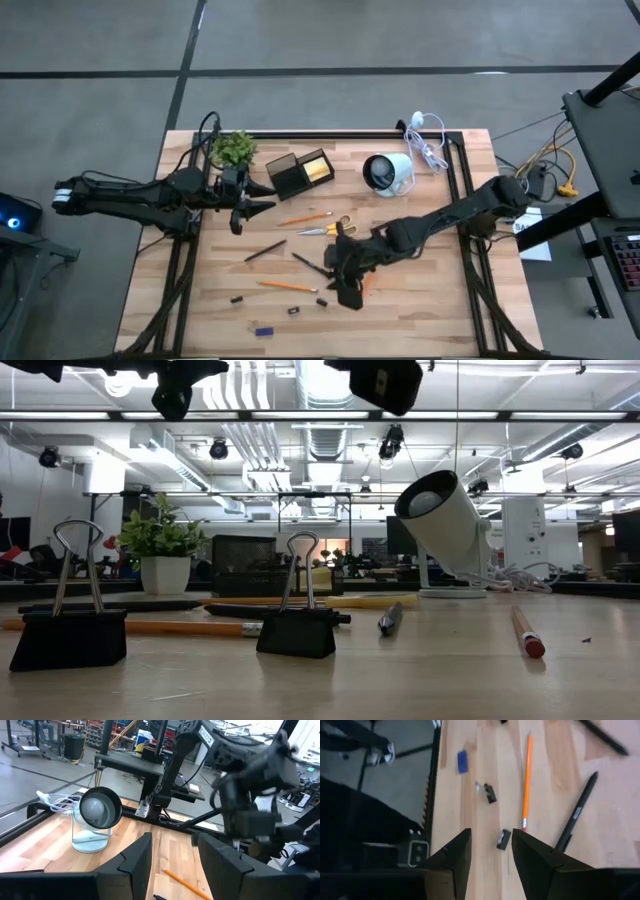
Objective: Pick and place office supplies into organizer
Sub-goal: Put the right black binder clip into the black desk organizer
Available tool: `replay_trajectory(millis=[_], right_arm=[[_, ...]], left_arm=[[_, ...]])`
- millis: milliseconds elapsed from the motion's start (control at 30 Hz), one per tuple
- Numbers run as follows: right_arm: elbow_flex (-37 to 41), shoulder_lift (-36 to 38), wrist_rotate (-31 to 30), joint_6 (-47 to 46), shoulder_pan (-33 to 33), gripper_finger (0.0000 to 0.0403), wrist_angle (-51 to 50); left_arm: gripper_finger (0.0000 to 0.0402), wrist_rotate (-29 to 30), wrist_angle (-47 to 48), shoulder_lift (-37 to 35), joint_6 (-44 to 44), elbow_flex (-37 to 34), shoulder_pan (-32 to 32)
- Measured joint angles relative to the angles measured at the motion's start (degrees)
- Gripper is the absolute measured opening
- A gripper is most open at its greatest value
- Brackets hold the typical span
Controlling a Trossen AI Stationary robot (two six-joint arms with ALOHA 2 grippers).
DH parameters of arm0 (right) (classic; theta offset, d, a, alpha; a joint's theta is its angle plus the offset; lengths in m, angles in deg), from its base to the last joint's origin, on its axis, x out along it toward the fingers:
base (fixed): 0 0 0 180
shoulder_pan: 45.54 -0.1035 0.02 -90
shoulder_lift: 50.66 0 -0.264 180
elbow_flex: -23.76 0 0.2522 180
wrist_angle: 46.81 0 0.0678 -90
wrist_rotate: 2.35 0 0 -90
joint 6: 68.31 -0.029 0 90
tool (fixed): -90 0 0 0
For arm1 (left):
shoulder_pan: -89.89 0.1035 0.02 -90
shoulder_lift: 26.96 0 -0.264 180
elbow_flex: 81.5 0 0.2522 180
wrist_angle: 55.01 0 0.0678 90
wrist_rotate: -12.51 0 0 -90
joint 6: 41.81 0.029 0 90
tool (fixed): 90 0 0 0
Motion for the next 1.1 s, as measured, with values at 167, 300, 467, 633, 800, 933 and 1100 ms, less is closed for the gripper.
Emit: replay_trajectory(millis=[167, 300, 467, 633, 800, 933, 1100], right_arm=[[0.0, -3.0, 1.0, -0.6, -0.1, 0.0132, 0.1], [0.0, -4.2, 3.4, -1.8, -0.1, 0.0147, 0.1], [0.0, -4.2, 4.4, -1.9, -0.1, 0.0174, 0.0], [0.0, -4.0, 4.2, -1.6, 0.4, 0.0187, 0.1], [0.0, -4.0, 4.2, -1.8, 1.1, 0.0185, 0.6], [0.0, -4.0, 4.1, -6.0, 1.1, 0.0181, 0.7], [0.0, -4.0, 3.5, -12.8, 0.8, 0.0177, 1.2]], left_arm=[[0.0146, 0.0, 0.0, 0.0, 0.0, 0.0, 0.0], [0.0146, 0.0, 0.0, 0.0, 0.0, 0.0, 0.0], [0.0146, 0.0, 0.0, 0.0, 0.0, 0.0, 0.0], [0.0146, 0.0, -0.1, 0.0, -0.5, 0.0, 0.0], [0.0146, 0.0, -0.2, 0.0, -1.0, 0.0, 0.0], [0.0146, 0.0, -0.2, -0.1, -1.0, 0.0, 0.0], [0.0146, 0.0, -0.2, -0.1, -1.0, 0.0, 0.0]])
